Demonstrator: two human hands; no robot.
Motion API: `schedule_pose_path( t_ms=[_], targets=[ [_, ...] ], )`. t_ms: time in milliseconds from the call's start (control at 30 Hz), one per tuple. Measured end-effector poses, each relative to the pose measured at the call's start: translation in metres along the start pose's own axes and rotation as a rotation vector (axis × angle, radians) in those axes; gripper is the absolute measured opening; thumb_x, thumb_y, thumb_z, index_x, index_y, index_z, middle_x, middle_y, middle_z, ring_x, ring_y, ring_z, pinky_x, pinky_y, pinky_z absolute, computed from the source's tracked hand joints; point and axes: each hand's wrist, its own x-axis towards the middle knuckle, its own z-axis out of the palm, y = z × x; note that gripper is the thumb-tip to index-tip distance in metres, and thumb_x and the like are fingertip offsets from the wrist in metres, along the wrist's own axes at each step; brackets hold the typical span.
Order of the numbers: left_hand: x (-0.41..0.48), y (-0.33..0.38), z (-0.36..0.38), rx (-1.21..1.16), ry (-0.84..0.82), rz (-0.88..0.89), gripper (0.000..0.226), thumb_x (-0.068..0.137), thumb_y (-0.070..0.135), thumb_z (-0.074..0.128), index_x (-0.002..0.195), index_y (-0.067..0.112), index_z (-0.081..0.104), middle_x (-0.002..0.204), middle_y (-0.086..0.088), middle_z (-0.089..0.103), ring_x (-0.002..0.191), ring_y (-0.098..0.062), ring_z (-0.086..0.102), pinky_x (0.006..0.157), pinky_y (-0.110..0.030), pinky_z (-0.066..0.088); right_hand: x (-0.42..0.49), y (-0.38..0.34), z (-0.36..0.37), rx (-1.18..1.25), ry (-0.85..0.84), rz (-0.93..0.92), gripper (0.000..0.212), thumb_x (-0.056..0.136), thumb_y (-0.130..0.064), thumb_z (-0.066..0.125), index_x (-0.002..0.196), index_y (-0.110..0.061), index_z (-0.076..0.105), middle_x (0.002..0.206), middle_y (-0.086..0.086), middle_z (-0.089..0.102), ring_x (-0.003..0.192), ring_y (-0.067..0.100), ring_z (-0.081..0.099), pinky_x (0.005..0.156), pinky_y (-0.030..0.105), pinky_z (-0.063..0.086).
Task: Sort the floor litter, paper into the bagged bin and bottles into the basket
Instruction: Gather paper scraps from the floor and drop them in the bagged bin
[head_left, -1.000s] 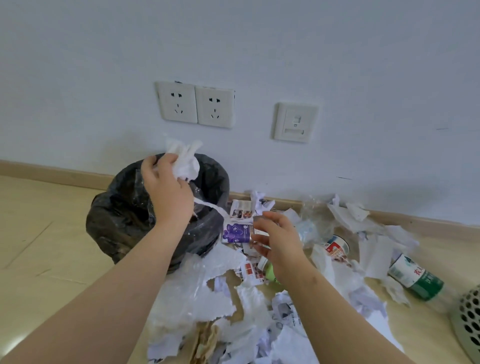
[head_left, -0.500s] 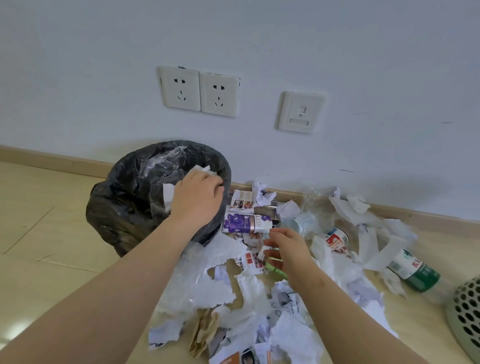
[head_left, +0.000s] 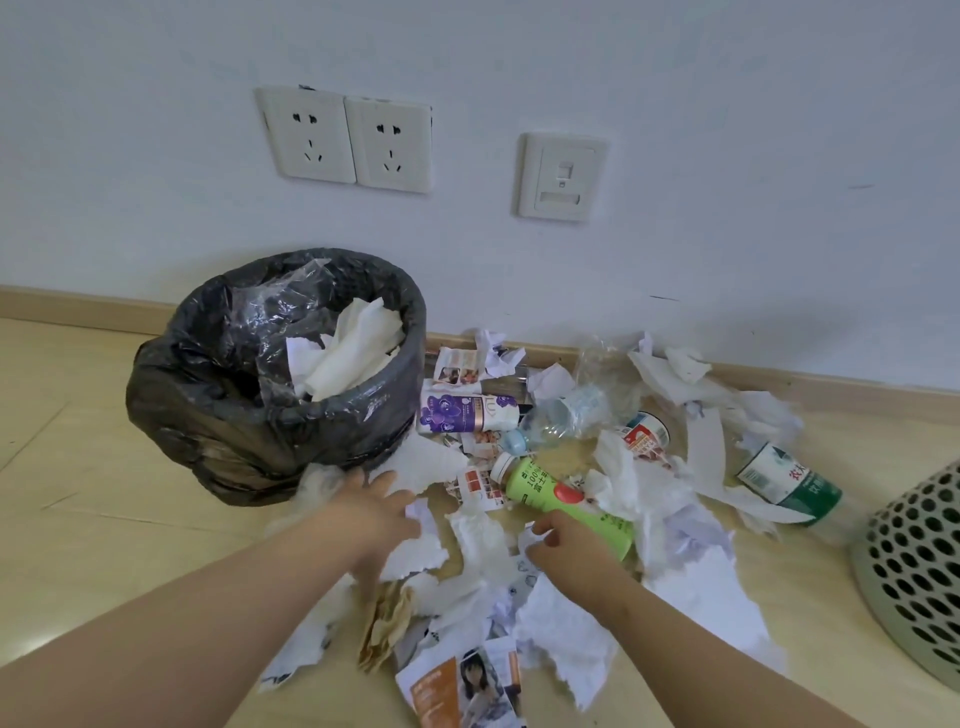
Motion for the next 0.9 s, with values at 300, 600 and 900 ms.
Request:
schedule_pose_path(
  t_ms=[300,600,900],
  targets=[
    [0.004,-0.022,0.05,0.19,0.068,-0.187,0.039,0.096,0.005,0.039,0.134,0.009,0.046,0.142,-0.012,0.037,0.132,-0.034,0.034,0.106,-0.04,0.028,0.005,0.011,0.002,-0.055,-0.024,0.006,0.034,0.088,-0.021,0.057,0.121,-0.016,0.049,0.086,-0.007,0.047,0.069,0.007,0.045,0.059,0.021,0.037],
    [0.017,0.0,0.013,-0.215,0.136,-0.21,0.041,0.089,-0.007,0.039,0.124,0.01,0.054,0.127,-0.008,0.054,0.116,-0.027,0.054,0.095,-0.031,0.044,0.001,0.003,-0.001,0.092,-0.081,0.05,0.033,0.087,-0.022,0.061,0.118,-0.017,0.051,0.105,0.002,0.055,0.083,0.012,0.051,0.062,0.019,0.038],
    [-0.007,0.033,-0.087,-1.871,0.656,0.143,0.031,0.081,-0.011,0.061,0.085,0.02,0.062,0.083,0.002,0.062,0.076,-0.008,0.058,0.065,-0.016,0.05,-0.009,-0.009,-0.003,0.323,-0.383,-0.039,0.082,0.072,-0.017,0.078,0.137,-0.039,0.032,0.128,-0.009,0.052,0.114,0.018,0.054,0.081,0.03,0.051]
  ],
)
